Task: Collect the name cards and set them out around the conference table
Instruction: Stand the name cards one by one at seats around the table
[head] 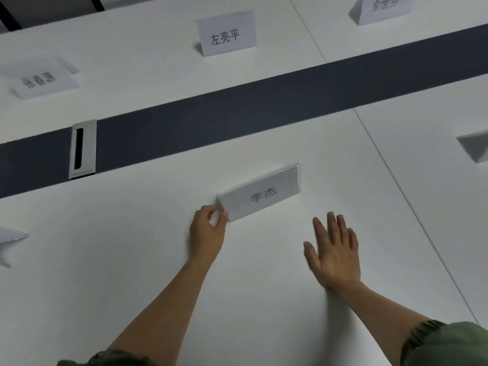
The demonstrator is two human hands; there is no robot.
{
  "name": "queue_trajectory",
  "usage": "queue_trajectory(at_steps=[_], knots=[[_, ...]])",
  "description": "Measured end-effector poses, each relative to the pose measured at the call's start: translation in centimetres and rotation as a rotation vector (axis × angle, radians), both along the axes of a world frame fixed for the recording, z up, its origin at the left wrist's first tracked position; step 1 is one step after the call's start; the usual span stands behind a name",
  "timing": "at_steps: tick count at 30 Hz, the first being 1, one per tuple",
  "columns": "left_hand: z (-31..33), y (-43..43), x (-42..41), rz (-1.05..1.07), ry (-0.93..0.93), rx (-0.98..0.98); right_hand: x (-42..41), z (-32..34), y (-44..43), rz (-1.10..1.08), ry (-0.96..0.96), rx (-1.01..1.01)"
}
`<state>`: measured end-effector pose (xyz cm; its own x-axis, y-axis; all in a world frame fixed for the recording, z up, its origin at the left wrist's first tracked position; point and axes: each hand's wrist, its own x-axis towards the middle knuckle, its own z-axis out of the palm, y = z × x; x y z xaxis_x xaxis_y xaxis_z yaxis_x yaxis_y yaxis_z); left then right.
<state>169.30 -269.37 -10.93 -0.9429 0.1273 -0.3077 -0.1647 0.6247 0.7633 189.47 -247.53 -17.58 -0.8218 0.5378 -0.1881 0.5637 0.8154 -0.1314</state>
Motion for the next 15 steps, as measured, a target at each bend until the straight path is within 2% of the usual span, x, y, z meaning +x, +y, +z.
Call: queue_trajectory(at_steps=[3, 7, 12, 13, 15], knots=[[-1.8, -3.0, 3.4, -0.047, 0.14, -0.281, 0.0, 0.5, -0.2, 0.0, -0.019, -0.027], [-4.3, -5.7, 7.9, -0.162, 0.184, -0.598, -1.2, 3.1, -0.1, 0.031, -0.042, -0.089], [-5.3, -5.4, 10.1, -0.232, 0.241, -0.763, -9.4, 9.4, 1.3, 0.287, 0.398, -0.056], [-5.4, -5.3, 10.0, -0.229, 0.244, -0.769, -11.5, 10.6, 1.4, 0.34, 0.395, -0.04], [-5.9, -5.3, 10.0, -0.201, 0.247, -0.772, -15.7, 11.7, 1.1, 0.445, 0.223, -0.027]])
